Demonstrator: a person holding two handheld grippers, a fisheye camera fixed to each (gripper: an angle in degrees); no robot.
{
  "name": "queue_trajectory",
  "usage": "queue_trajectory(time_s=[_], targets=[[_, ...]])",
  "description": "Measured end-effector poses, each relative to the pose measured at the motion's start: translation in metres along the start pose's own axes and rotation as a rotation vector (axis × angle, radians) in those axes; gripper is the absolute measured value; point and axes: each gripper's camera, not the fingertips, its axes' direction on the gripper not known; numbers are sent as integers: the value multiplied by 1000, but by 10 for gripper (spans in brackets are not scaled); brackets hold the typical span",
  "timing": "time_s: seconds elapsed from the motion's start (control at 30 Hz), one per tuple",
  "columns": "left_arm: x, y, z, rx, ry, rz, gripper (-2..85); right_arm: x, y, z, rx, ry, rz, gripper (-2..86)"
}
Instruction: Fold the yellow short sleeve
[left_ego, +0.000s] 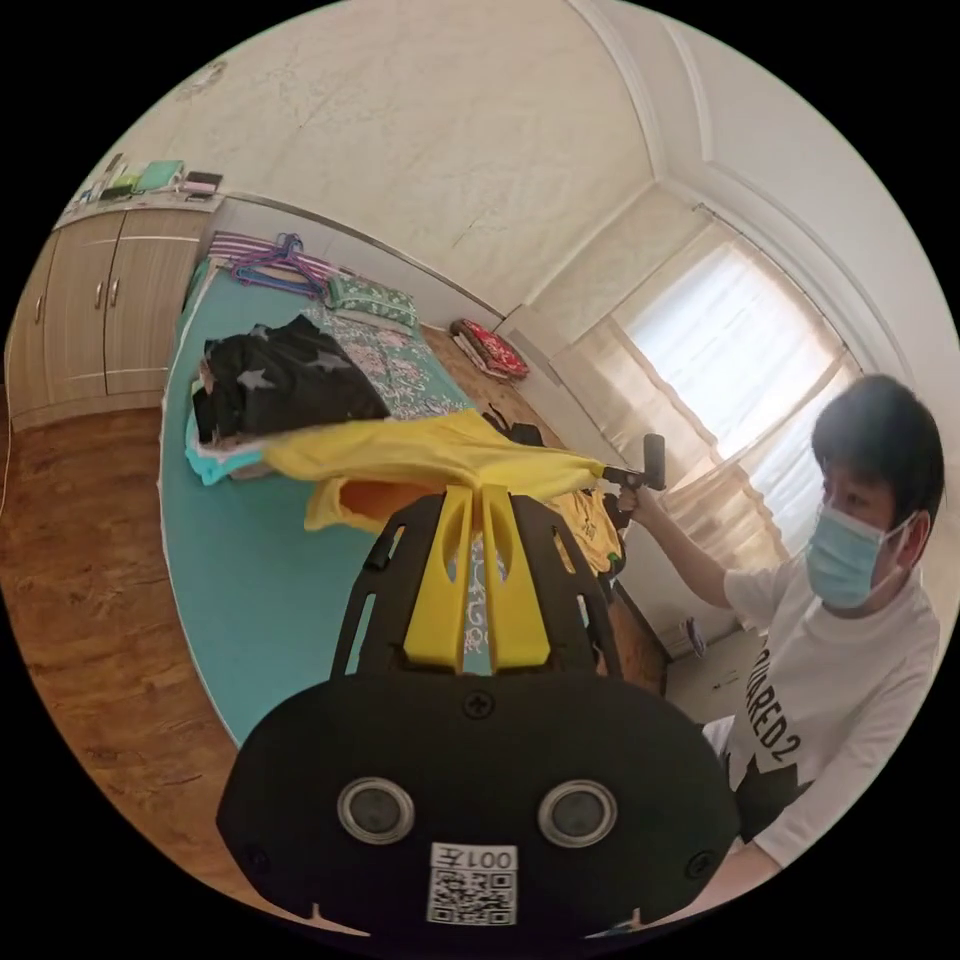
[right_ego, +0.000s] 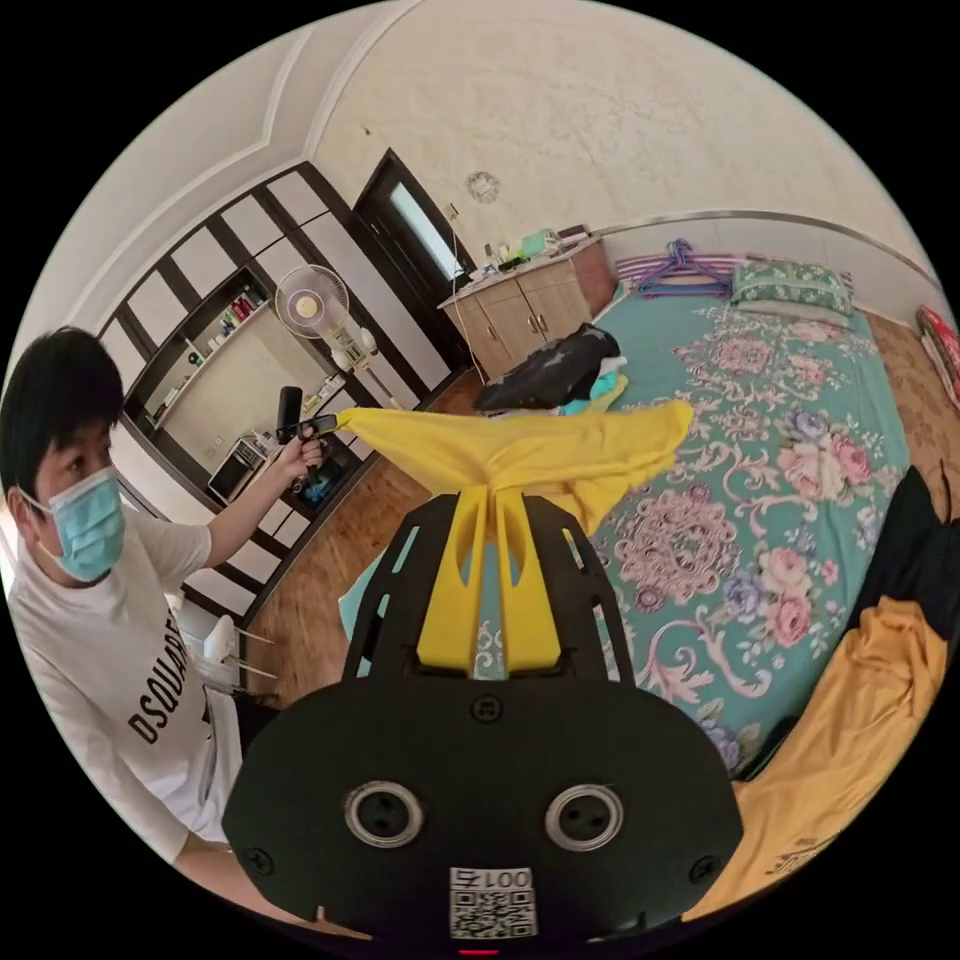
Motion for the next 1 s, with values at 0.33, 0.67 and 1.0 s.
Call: queue_trajectory(time_s=[0.33, 0.67, 1.0], targets=[[-36, 204, 93, -293, 56, -280, -9, 34, 213, 88, -295, -104, 322, 9], [-28, 273, 131, -396, 66, -351, -9, 26, 282, 80, -352, -151, 454, 11], [-26, 310, 171, -489, -172, -480, -3, 31, 302, 83, -578, -10, 395, 22]])
